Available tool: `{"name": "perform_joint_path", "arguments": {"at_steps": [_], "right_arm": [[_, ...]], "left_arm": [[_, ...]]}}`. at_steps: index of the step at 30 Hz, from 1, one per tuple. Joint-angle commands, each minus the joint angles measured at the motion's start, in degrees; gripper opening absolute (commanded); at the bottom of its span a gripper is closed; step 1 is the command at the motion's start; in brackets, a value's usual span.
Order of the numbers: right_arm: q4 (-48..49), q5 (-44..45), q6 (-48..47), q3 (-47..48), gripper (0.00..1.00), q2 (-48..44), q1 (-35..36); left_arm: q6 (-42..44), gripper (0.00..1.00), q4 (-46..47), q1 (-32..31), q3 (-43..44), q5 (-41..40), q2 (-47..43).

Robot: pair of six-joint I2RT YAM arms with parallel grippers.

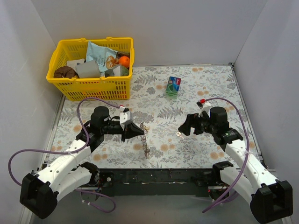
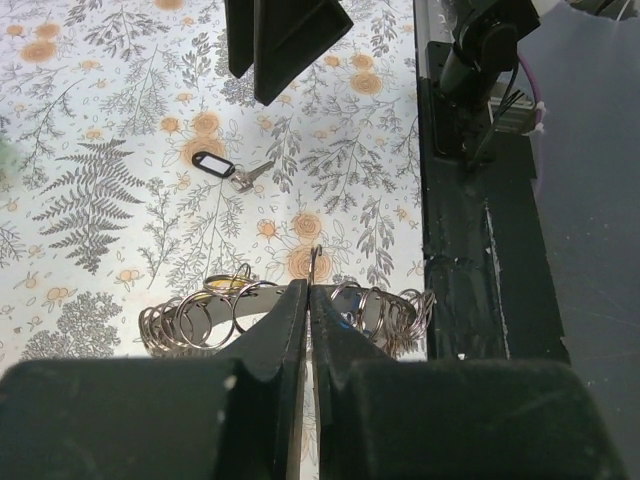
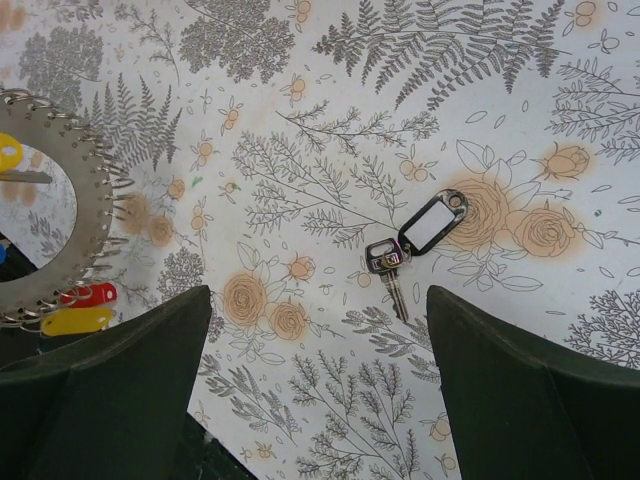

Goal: Put the keys on the keyring

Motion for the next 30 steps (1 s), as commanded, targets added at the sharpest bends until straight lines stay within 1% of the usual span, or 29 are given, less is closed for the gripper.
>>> {"name": "perform_joint_path", "arguments": {"at_steps": [1,7,10,12,16,23,26,27,29,30], "right_arm": [[0.6,3.5,-1.2,0.5,0.96,0.0,-0.2],[1.6,4.2,-0.8,-0.3,0.95,2.2,-0.2],[1.7,4.6,-0.5,-0.1,0.95,3.7,-0.2],[1.2,4.9,-0.4,0.5,0.94,4.7,-0.2],[0.5,6.9,-0.4,0.8,0.93,5.8,-0.2],[-1.6,11.5,-0.6,0.0,0.93,4.7,-0.2],[-1.9,12.2,-0.8,0.2,0.90,6.2,-0.2],[-2.1,12.2,-0.9,0.5,0.87,6.8,-0.2],[-2.2,12.0,-0.8,1.2,0.84,9.4,-0.2],[-2.2,11.8,-0.7,1.4,0.82,10.3,-0.2]], "left_arm": [[7.2,0.00,-1.4,-0.2,2.5,2.1,2.1],[7.1,0.00,3.8,-0.2,-2.1,2.6,3.4],[9.8,0.00,3.0,-0.1,-1.7,2.1,2.6],[9.9,0.00,3.0,-0.2,-1.6,1.3,2.5],[10.3,0.00,3.0,-0.2,-2.0,3.1,2.4],[9.3,0.00,3.1,-0.2,-2.1,3.1,4.0],[9.3,0.00,3.1,-0.2,-2.2,3.6,4.0],[9.1,0.00,3.1,-0.2,-2.3,3.5,3.8],[9.1,0.00,3.1,-0.2,-2.5,3.2,3.6],[9.1,0.00,3.1,-0.2,-2.7,3.3,3.5]]}}
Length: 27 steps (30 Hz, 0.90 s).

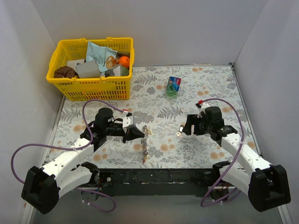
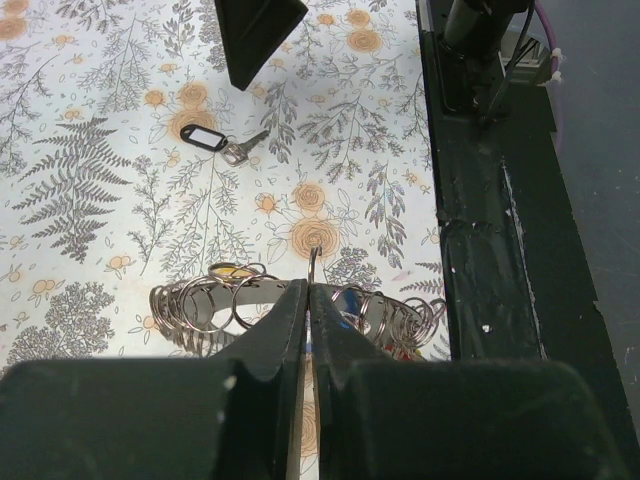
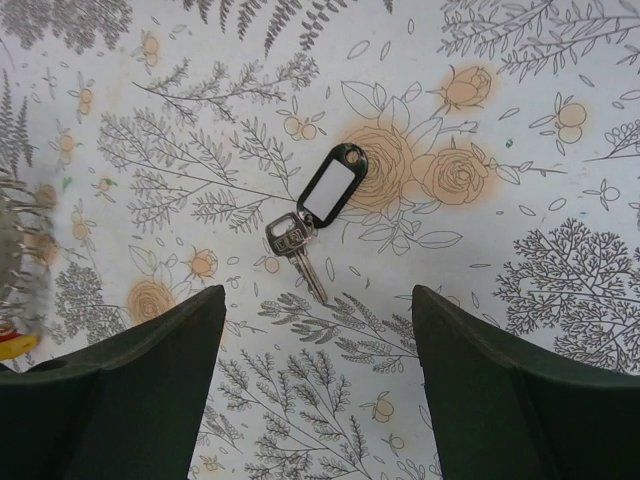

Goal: Put the keys on the keyring

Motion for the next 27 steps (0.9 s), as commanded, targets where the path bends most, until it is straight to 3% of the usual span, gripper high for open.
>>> {"name": "perform_joint_path", "arguments": {"at_steps": [1,12,20,27], "right_arm": [[-0.7,0.8,-0.3,2.2,0.81,4.4,-0.2],[2.3,-2.2,3.9,5.0,0.58,14.5,0.4],[3.7,-4.1,6.6,6.2,0.57,19.7,1.2],[4.0,-4.6,7.4,6.4,0.49,21.9,1.6]], "left_arm": [[0.1,0.00,1.8,-0.2,-0.4,1.6,-1.5],[0.6,0.00,1.6,-0.3,-0.6,1.5,-2.1],[0.5,0.00,1.6,-0.3,-0.5,1.9,-1.7],[0.6,0.00,2.4,-0.2,-0.3,5.0,-0.8]]}}
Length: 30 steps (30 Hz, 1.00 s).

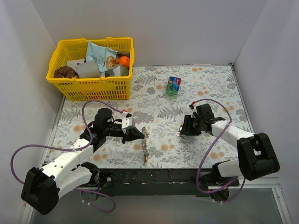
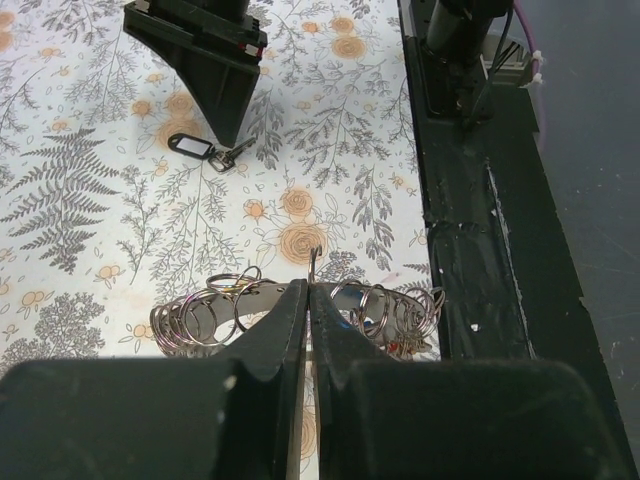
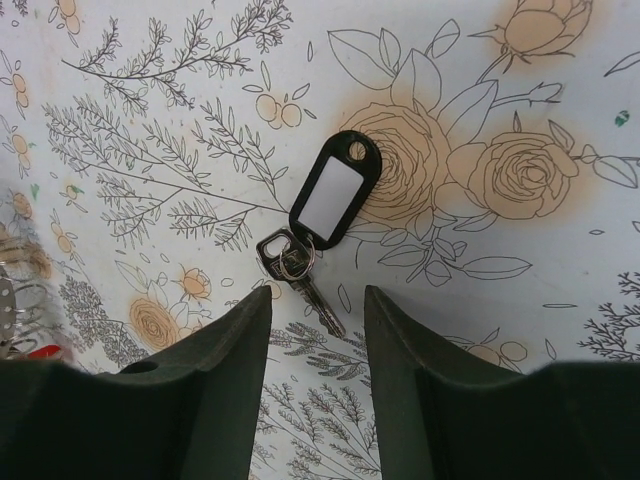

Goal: Put the keys on the keyring

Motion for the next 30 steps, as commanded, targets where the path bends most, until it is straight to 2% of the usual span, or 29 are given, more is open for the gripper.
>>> {"name": "perform_joint_path", "arguments": {"at_steps": [1,5,11,19,23,26,28,30], "right_arm": [[1.9,-1.2,1.0,2.2,0.49,0.7,0.5],[3.0,-1.4,1.7,2.1,0.48,1.1,0.7],[4.8,-2.6,3.4,2.0,0.35,3.4,0.7],[5.9,-2.9,4.5,2.0,0.29,4.6,0.7],[5.9,-2.5,4.5,1.9,0.17,4.9,0.7],[6.0,-2.5,4.5,1.7,0.14,5.0,0.7],[6.3,-2.5,4.2,1.6,0.04,4.9,0.7],[6.7,-2.7,4.0,1.5,0.01,4.7,0.7]], "left_arm": [[0.5,0.00,2.6,-0.2,0.0,3.7,0.1],[0.5,0.00,2.9,-0.2,0.1,4.2,0.8],[0.5,0.00,2.9,-0.2,0.1,4.0,0.9],[0.6,0.00,2.9,-0.3,0.1,3.5,1.2],[0.6,0.00,2.9,-0.2,0.1,3.5,1.2],[0.7,0.00,2.9,-0.2,0.1,3.5,1.3],[0.6,0.00,2.9,-0.2,0.1,3.4,1.3],[0.6,0.00,2.8,-0.3,0.2,3.5,1.5]]}}
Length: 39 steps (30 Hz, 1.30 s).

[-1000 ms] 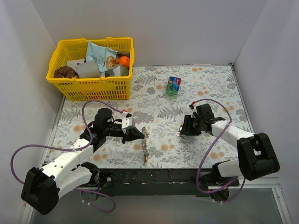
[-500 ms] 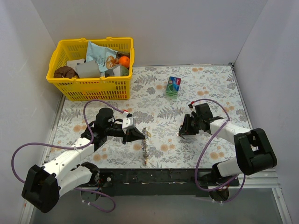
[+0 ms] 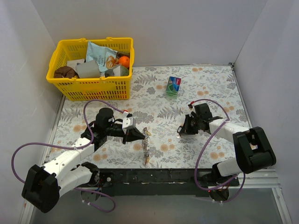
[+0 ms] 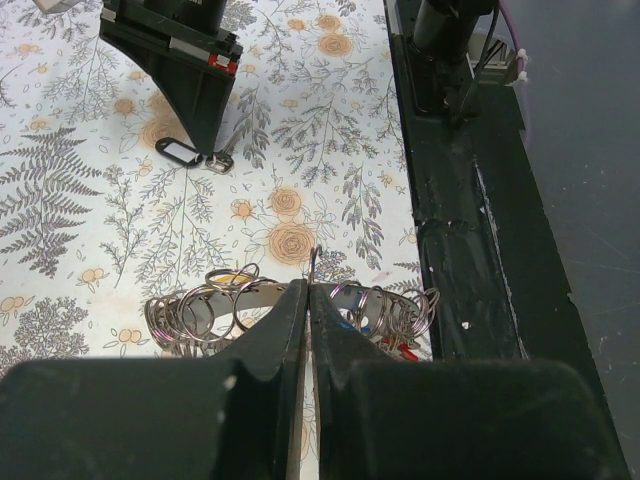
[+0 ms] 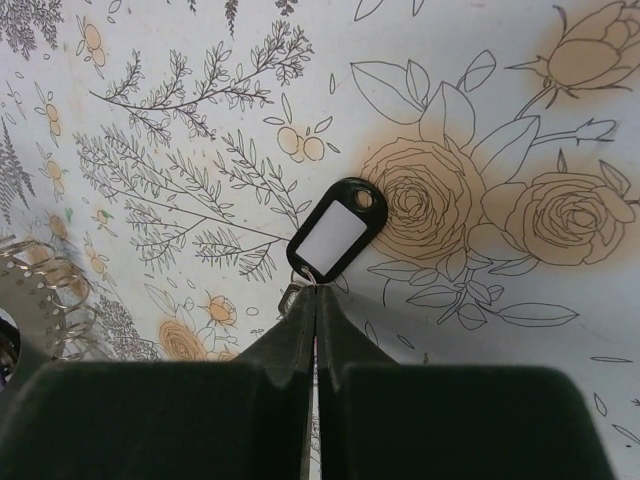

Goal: Put the keys on the keyring

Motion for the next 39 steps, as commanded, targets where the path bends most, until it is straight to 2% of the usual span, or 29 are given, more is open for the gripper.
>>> {"name": "perform_joint_path", "arguments": {"at_steps": [1,15,26,39], "right_arm": [[1.8,-0.1,-0.6,1.0,0.01,0.2,0.2],[0.0,-0.1,-5.1,3.7,0.01,-5.1,0.2],[-0.3,-3.6,-7.8,6.2,0.01,-11.5,0.3],[4.9,-8.9,-10.1,2.2,0.01,-20.0,0.6]], "left_arm": [[0.6,0.00,2.2,-0.2,0.4,1.3,-0.1],[1.0,0.00,1.5,-0.2,0.4,0.7,-0.9],[1.4,0.00,1.2,-0.3,0.7,-0.6,-2.0],[1.6,0.00,-0.4,-0.3,0.6,-2.9,-3.3]]}}
